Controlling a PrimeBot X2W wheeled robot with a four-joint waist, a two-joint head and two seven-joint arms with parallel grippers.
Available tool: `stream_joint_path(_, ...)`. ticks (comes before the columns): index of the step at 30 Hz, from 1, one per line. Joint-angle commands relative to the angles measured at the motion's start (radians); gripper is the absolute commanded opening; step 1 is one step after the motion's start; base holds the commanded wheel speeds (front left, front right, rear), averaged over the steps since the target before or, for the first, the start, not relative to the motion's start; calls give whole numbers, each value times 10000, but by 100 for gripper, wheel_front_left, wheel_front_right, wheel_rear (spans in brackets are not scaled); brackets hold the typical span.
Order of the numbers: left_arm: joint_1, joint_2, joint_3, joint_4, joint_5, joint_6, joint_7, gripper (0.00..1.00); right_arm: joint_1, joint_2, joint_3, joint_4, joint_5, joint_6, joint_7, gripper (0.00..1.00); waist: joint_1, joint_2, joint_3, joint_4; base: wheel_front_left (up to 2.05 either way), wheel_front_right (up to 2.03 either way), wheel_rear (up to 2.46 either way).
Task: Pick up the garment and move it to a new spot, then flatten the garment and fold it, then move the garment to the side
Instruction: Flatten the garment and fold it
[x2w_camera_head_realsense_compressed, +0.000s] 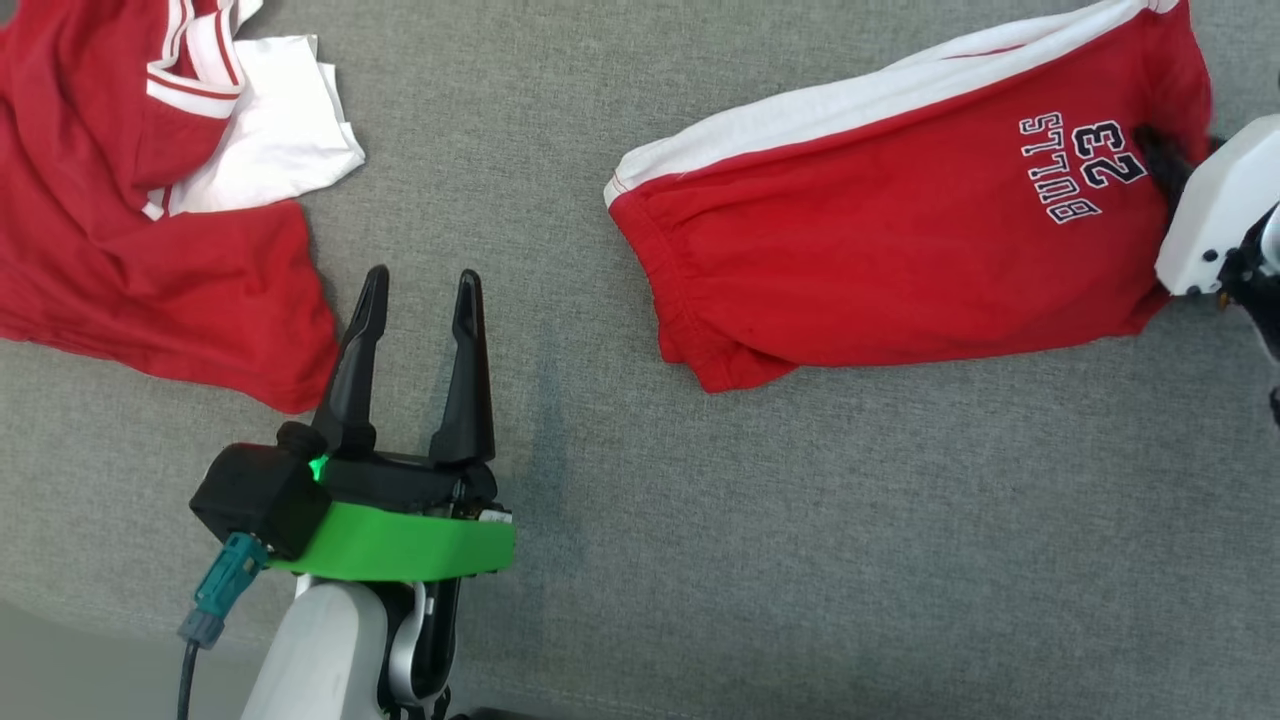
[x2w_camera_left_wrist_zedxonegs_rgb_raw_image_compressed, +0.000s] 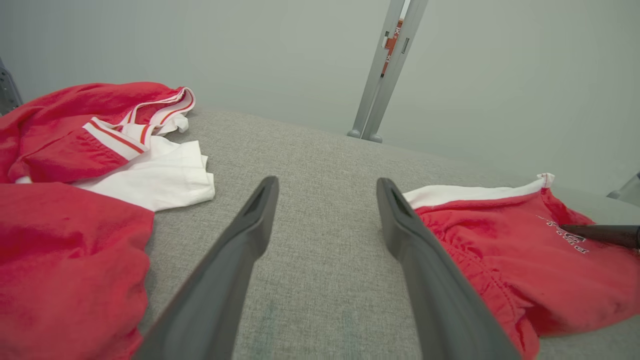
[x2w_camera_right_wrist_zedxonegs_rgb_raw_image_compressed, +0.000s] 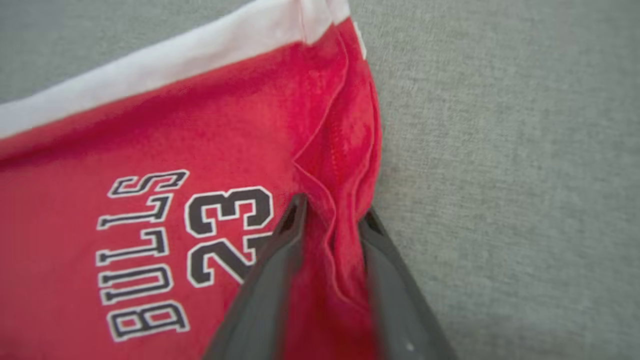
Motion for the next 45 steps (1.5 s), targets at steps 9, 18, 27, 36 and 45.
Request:
stream_joint_path(9,953,4,376,345,308,-199,0,100,1756,580,-855,433,1516,48,-851,0,0,0,-1448,-850,0,0,0)
stream_joint_path(18,1922,7,685,574,715,-507,0,100,3106,80,-2235,482,2131,53,-1385,0,0,0,-2351,-1450,0,0,0)
stream_joint_path(27,2273,6,411,724,560,-699,0,100,3669,-917,-4170,353,1775,60,-1567,0,0,0,-2402,-1213,0,0,0)
stream_joint_path(36,2152,6,104,925,384,-644,0,100,3116,-194,-1669,-1618,1534,60,-911,0,0,0,-2534,-1138,0,0,0)
stream_joint_path(45,2021,6,-287,1426,203,-632,0,100,2498,655,482,-1247,1246,60,-861,0,0,0,-2747,-867,0,0,0)
